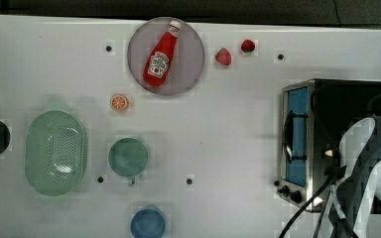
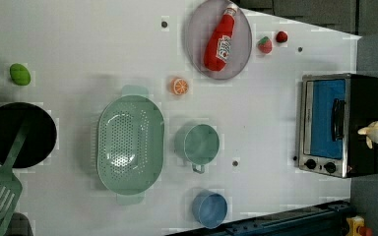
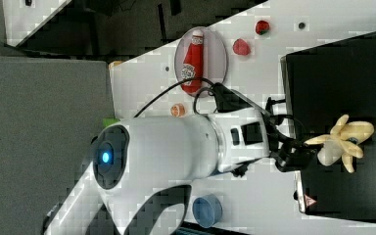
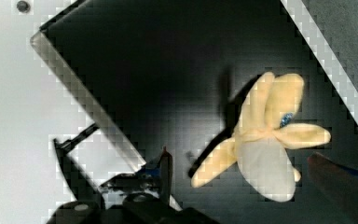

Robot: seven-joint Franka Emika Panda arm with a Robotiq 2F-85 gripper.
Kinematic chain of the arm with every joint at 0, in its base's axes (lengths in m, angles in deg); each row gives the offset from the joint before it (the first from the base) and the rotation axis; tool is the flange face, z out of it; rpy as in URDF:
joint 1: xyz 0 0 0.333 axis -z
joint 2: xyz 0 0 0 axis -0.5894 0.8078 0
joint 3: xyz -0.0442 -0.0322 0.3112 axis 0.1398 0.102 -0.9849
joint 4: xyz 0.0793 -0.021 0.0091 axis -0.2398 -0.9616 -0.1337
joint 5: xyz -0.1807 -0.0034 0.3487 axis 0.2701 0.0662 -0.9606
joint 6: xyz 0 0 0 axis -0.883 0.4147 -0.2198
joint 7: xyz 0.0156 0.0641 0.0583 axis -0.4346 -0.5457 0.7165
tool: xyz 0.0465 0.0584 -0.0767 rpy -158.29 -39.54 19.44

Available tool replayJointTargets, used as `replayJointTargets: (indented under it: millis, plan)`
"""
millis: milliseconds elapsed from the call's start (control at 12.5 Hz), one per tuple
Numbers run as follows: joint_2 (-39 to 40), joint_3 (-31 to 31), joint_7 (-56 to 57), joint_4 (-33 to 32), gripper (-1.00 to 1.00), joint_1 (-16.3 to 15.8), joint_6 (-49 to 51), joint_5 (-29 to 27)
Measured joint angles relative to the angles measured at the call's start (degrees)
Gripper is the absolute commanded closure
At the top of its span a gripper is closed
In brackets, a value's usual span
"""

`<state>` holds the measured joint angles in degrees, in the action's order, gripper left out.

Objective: Pick banana from table and place on oven.

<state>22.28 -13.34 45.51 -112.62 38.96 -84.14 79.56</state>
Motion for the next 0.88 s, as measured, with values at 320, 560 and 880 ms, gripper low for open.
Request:
replayJointTargets:
  millis: [320, 560, 880]
  plan:
    - [-4.99, -5.85, -3.61, 1.01, -1.00, -0.26, 11.43, 1.05]
    - [-13.28, -11.13, -10.94, 0.90, -1.00, -4.16, 17.12, 0.64]
    - [-21.01, -22.00, -29.56, 3.58, -1.00, -6.62, 25.93, 3.96]
